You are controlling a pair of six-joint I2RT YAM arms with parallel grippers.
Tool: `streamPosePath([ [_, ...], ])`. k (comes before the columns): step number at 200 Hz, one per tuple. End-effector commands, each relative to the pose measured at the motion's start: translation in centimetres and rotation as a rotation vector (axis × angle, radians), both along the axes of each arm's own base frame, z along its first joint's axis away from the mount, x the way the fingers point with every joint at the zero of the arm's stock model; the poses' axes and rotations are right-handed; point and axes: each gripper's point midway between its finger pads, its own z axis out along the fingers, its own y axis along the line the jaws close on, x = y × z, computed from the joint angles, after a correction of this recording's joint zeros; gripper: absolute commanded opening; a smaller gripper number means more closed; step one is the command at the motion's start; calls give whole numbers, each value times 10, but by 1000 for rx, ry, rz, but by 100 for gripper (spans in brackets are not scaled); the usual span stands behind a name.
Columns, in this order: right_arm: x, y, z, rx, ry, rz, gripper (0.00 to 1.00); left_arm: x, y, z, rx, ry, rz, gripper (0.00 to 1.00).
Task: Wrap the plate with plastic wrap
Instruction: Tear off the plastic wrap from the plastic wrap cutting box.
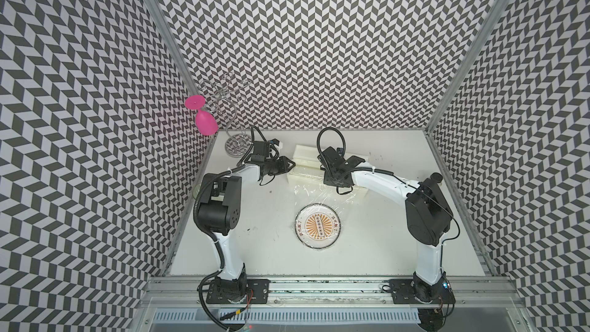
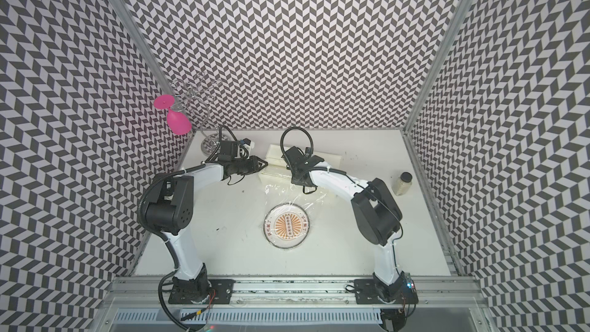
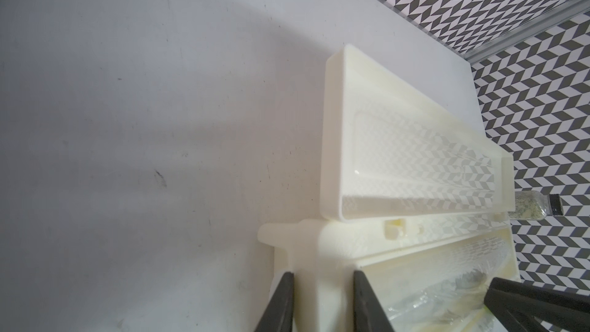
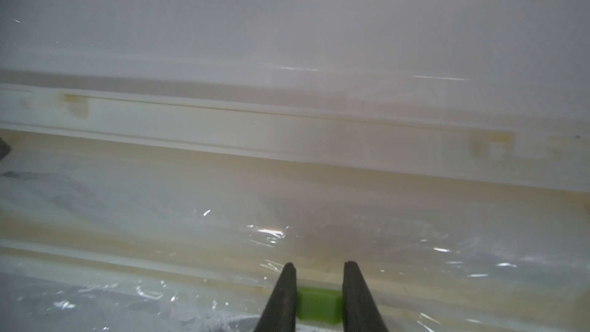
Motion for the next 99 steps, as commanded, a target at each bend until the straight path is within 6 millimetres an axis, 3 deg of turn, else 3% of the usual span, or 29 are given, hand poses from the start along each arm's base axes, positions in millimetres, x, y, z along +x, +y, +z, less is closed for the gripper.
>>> streamPosePath([
  [1, -17, -31, -14, -85, 52, -24, 19, -44, 26, -77, 135, 268, 68, 0],
  [99, -37, -108, -24, -206, 97, -51, 17, -47, 38, -92, 171, 302, 91, 0],
])
